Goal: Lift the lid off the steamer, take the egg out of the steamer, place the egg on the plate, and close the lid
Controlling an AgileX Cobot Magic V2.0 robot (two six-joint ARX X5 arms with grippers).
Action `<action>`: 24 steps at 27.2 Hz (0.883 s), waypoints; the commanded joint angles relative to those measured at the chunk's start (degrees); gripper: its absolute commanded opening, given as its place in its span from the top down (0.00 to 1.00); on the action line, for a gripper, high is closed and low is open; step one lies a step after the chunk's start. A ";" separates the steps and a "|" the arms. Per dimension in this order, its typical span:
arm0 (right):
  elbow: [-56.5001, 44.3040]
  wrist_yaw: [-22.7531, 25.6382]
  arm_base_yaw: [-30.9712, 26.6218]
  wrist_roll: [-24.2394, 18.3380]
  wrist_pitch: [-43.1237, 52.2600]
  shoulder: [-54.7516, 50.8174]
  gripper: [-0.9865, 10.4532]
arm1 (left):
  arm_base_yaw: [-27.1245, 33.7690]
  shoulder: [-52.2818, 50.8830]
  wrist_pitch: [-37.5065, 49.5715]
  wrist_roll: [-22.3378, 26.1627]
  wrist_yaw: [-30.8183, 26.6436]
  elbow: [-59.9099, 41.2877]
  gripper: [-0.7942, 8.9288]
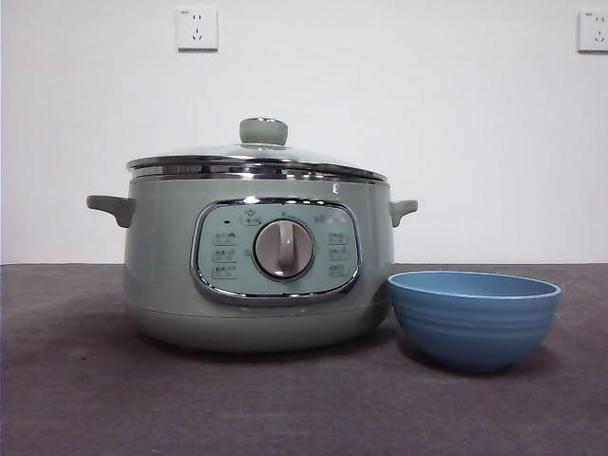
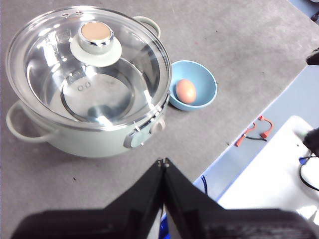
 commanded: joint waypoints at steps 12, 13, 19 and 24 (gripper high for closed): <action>0.07 0.13 0.09 0.35 0.17 -0.09 0.91 | 10.19 -4.28 30.86 13.90 -6.86 -4.66 0.92; 0.07 0.13 0.07 0.33 0.17 -0.09 0.91 | 12.28 -5.73 34.38 13.88 -5.20 -6.82 0.92; 0.07 0.26 0.09 0.35 0.17 -0.09 0.91 | 23.19 -19.39 55.98 13.62 -1.53 -29.90 0.92; 0.07 0.26 0.07 0.35 0.17 -0.09 0.91 | 27.74 -29.75 64.28 13.57 -2.69 -47.98 0.92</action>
